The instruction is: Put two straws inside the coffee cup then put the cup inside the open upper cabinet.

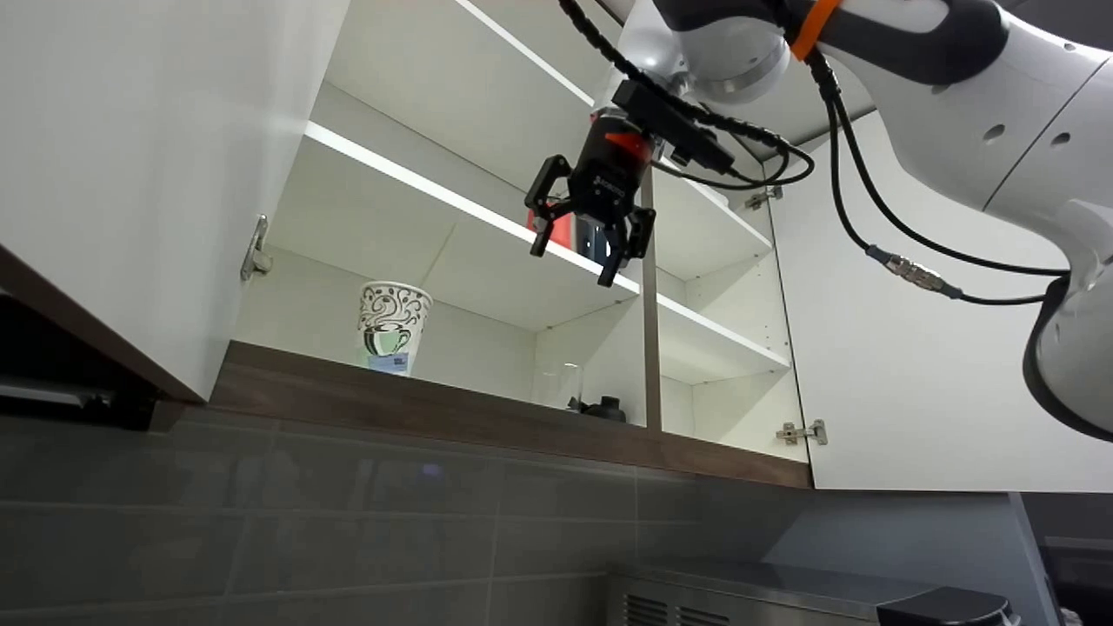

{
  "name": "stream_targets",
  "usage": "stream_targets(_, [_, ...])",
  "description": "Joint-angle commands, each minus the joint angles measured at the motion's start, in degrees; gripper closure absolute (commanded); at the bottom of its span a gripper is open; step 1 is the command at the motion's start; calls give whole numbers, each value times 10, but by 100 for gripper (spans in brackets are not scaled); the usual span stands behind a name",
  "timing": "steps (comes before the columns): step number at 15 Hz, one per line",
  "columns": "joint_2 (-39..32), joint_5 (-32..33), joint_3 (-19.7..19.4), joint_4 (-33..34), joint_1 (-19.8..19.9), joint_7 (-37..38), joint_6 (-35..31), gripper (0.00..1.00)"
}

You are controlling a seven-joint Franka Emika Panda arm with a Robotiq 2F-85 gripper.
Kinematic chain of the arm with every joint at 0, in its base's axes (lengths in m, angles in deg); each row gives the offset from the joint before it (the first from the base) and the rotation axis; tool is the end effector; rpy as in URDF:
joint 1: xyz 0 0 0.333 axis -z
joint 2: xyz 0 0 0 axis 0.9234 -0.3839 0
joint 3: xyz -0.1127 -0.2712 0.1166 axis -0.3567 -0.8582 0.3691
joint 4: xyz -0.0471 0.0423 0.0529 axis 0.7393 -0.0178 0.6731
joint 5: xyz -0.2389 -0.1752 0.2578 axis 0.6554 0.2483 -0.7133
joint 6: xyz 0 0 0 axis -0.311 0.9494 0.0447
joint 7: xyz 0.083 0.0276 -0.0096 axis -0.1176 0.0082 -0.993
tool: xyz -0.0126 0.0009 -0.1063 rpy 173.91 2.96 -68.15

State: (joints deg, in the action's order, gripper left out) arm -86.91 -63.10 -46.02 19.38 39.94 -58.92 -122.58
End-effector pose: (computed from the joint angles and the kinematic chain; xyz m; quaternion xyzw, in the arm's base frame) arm 0.4673 0.2091 0.8894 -0.9632 0.0626 -0.2608 0.0179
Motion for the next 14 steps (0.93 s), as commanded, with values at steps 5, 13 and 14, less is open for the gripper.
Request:
stream_targets(5, [19, -62, 46, -11, 39, -157, 95, 0])
stream_targets(13, [17, -64, 51, -2, 44, -180, 159, 0])
stream_targets(14, [17, -64, 51, -2, 44, -181, 159, 0])
